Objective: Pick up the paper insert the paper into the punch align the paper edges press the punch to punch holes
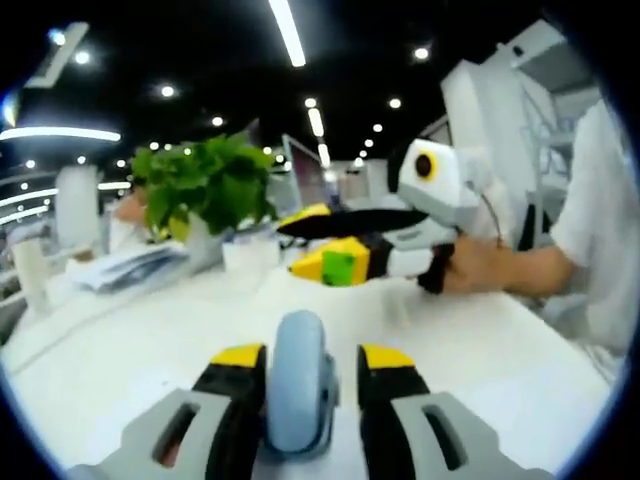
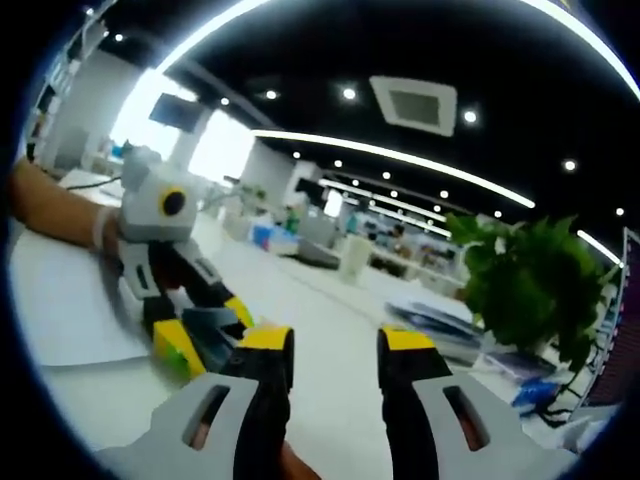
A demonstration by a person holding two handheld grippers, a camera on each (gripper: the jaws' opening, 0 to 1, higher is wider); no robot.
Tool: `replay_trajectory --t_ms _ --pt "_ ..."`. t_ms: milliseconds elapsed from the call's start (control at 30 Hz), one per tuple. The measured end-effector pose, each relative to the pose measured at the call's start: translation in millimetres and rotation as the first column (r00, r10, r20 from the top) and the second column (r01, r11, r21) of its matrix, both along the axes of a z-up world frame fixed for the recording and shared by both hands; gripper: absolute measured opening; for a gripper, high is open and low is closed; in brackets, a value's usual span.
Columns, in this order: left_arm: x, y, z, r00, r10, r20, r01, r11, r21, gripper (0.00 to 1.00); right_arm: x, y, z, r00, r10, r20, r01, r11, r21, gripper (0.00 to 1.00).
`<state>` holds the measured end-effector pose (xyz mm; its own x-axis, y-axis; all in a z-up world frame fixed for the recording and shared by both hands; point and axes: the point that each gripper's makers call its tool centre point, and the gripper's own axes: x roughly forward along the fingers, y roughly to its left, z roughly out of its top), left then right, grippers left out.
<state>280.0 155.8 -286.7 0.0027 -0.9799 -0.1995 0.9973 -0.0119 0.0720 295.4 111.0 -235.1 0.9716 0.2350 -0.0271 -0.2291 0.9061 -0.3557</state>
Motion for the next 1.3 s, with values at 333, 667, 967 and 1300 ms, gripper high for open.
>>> replay_trajectory --t_ms 333,667,967,1300 --pt "3.9 0 -0.3 1.0 0.016 -0.01 -0.016 1.0 0.001 0.3 -1 1 0.7 1.0 0.008 0.001 -0.008 1.0 0.001 0.32" --pt "7.8 0 0.0 0.999 0.021 -0.025 -0.021 1.0 -0.002 0.26 -4 19 -1.9 0.995 0.099 -0.009 -0.099 0.995 -0.002 0.08" --pt "12.9 0 0.7 0.999 0.022 -0.031 -0.022 1.0 -0.003 0.25 4 65 18.0 0.978 0.195 -0.066 -0.176 0.958 0.226 0.04" --pt "11.1 -1 1.0 0.999 0.019 -0.036 -0.019 1.0 -0.004 0.25 10 73 -11.6 0.97 0.144 -0.195 -0.098 0.968 0.229 0.04"
